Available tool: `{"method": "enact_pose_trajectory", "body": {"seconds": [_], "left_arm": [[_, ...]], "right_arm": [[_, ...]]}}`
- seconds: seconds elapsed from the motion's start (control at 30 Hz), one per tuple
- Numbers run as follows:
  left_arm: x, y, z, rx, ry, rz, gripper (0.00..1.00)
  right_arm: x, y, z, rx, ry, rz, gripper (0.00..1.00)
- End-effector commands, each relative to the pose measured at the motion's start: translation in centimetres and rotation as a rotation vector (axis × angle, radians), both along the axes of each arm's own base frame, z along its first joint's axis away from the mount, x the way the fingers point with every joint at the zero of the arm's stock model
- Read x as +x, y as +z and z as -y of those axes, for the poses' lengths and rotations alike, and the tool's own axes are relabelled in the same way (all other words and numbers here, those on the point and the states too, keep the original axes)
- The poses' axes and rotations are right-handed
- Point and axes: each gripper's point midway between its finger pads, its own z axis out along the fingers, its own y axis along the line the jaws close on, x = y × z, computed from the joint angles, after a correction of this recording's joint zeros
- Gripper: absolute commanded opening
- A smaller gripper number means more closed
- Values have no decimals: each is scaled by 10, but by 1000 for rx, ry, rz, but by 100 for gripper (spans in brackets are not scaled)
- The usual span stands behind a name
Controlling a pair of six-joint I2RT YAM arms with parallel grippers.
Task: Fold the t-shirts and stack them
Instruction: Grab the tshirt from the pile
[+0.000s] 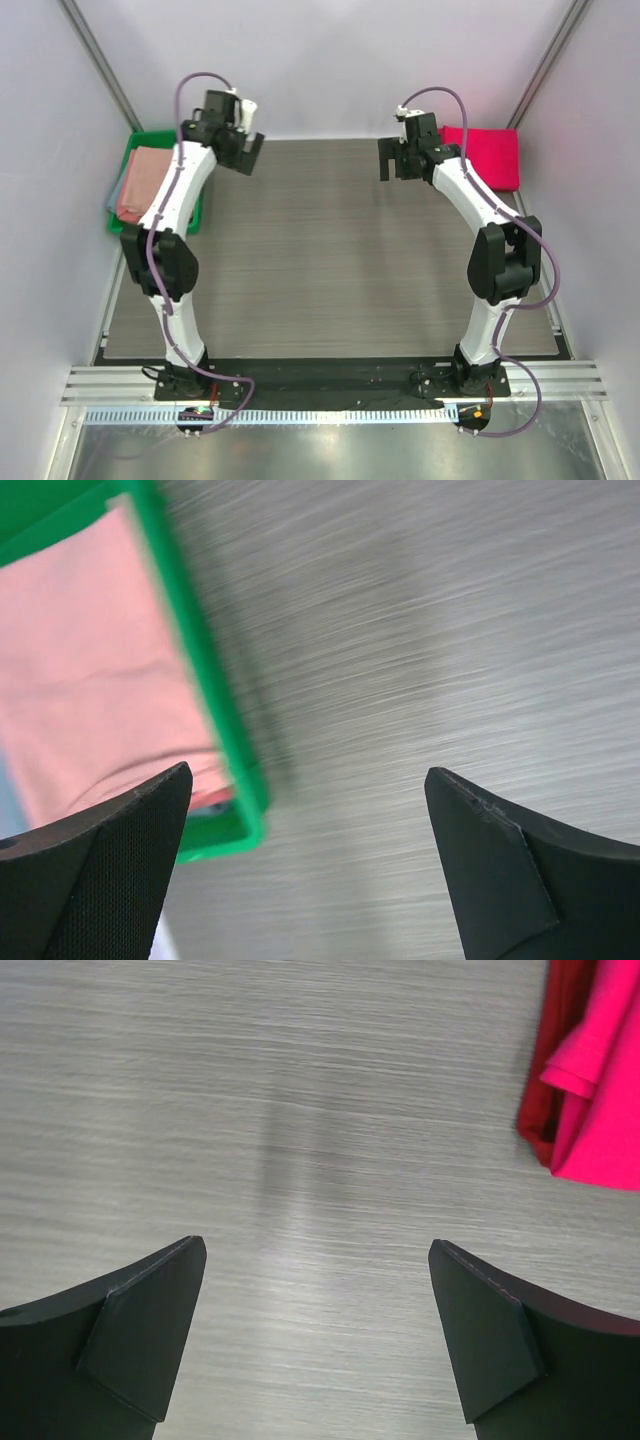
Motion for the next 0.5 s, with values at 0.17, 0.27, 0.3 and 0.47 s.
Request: {"method": "enact_pose_trajectory", "body": {"seconds": [0.17, 0.27, 0.3, 0.47], "left_arm": [[-27, 47, -126, 57, 158, 64, 91], [-34, 30, -155, 76, 201, 10, 88], [-34, 33, -160, 68, 208, 8, 86], [-36, -4, -179, 53, 212, -130, 76]], "right_arm": [[-20, 49, -16, -53, 235, 26, 100], [-26, 45, -34, 23, 299, 7, 100], [-29, 43, -42, 48, 320, -3, 100], [-38, 23, -68, 51, 436, -42, 100]]}}
